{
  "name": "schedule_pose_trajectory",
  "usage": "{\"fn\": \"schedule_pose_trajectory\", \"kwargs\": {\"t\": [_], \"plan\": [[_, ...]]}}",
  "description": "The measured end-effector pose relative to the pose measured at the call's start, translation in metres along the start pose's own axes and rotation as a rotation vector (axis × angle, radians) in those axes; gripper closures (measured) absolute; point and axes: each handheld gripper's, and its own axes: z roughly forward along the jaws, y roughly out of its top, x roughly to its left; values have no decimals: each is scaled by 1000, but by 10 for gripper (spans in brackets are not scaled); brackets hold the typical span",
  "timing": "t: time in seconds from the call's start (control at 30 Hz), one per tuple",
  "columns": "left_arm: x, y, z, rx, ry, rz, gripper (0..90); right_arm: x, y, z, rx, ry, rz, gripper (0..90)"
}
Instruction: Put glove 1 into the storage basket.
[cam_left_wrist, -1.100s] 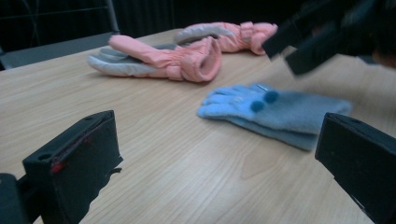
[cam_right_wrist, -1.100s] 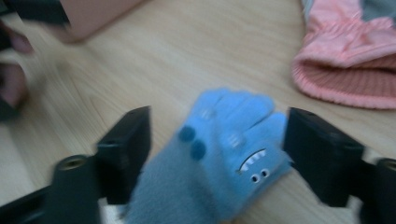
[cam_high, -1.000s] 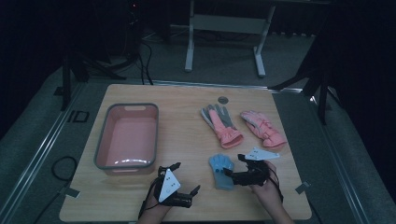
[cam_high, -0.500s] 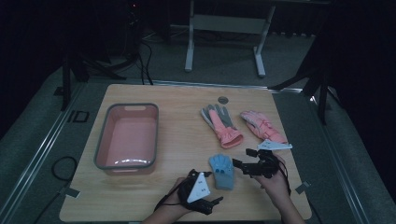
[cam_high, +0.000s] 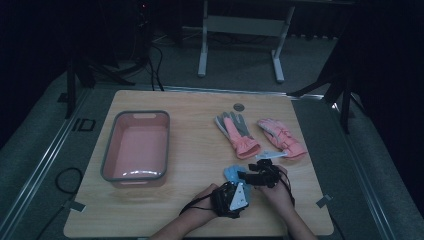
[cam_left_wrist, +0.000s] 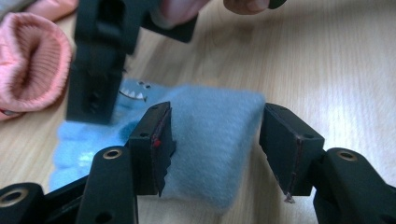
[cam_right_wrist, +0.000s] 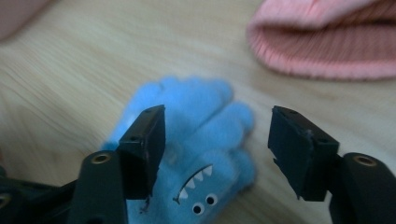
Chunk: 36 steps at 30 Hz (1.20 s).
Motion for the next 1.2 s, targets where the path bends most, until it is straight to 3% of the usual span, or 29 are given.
{"fn": "schedule_pose_trajectory", "kwargs": {"t": [0.13, 0.3, 0.6, 0.73, 0.83, 0.93, 1.03, 1.2], "plan": [[4, -5, 2, -8, -12, -70, 493, 6, -9, 7, 0, -23, -44, 359], [3, -6, 4, 14, 7, -73, 520, 13, -12, 8, -10, -25, -104, 505], [5, -10, 4, 1, 8, -90, 593, 17, -9, 10, 16, 21, -141, 664], [4, -10, 4, 6, 24, -99, 646, 16, -7, 11, 30, 65, -134, 770], [5, -8, 3, 16, 25, -113, 706, 16, -7, 12, 36, 98, -103, 797], [7, -8, 0, 11, 15, -144, 749, 17, -9, 12, 15, 95, -94, 807], [6, -9, -3, 13, 27, -132, 767, 18, -9, 10, -2, 91, -92, 813], [11, -9, -7, 21, 20, -147, 776, 18, -2, 6, -18, 116, -69, 817]]}}
